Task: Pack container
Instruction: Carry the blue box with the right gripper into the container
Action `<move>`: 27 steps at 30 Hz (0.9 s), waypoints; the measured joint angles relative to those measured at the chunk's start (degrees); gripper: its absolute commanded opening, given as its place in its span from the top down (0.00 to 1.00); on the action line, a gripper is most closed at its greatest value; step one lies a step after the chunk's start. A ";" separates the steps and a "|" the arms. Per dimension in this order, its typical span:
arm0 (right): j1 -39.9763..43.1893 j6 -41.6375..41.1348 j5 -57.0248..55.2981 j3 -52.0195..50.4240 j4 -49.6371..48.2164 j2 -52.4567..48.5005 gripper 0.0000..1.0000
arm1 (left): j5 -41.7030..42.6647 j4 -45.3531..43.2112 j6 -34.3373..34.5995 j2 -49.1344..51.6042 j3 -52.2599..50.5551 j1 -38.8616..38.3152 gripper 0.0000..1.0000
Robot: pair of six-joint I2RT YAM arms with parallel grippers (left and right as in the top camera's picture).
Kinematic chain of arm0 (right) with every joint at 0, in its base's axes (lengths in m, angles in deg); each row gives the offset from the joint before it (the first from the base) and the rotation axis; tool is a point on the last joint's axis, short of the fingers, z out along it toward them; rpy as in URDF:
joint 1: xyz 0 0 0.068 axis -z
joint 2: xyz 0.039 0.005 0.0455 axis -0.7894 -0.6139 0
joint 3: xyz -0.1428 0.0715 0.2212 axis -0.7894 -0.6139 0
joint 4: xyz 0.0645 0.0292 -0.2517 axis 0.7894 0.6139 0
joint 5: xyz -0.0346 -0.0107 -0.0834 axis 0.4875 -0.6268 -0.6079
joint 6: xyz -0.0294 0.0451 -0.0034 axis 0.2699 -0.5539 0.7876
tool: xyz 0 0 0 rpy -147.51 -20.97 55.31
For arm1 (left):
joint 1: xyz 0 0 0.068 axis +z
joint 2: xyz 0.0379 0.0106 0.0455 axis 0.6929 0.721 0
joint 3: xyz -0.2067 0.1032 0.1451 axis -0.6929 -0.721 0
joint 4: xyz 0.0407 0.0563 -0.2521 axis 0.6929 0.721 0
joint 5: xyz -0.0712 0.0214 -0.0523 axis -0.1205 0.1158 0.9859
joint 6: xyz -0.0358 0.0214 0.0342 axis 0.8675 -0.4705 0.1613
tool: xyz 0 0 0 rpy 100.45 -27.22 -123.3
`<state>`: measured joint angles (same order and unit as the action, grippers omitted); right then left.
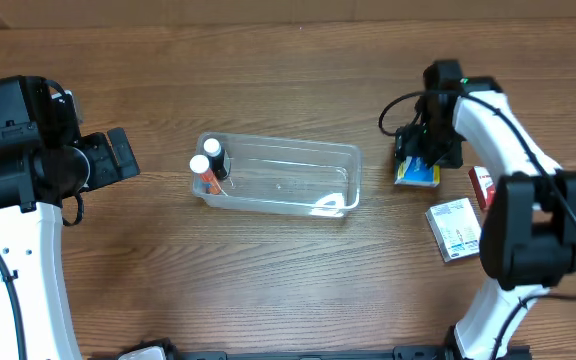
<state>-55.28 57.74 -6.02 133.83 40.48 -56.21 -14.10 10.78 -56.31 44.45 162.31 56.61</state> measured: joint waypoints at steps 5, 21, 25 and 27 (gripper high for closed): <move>-3.76 -5.84 0.70 9.27 9.97 14.82 0.66 | 0.00 0.00 0.00 0.00 0.00 0.00 0.00; -30.21 -31.91 -3.02 2.78 3.28 18.34 0.66 | 0.00 0.02 0.00 0.00 -0.09 0.00 0.00; -30.21 -33.29 -3.23 -0.33 0.13 13.09 0.66 | 0.00 0.02 0.00 0.00 -0.09 0.00 0.00; -30.21 -33.51 -3.32 -0.66 -0.59 10.16 0.65 | 0.00 0.04 0.00 0.00 -0.09 0.00 0.00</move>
<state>-85.49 24.24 -9.34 133.17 39.89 -46.05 -14.10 10.83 -56.31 44.45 162.22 56.61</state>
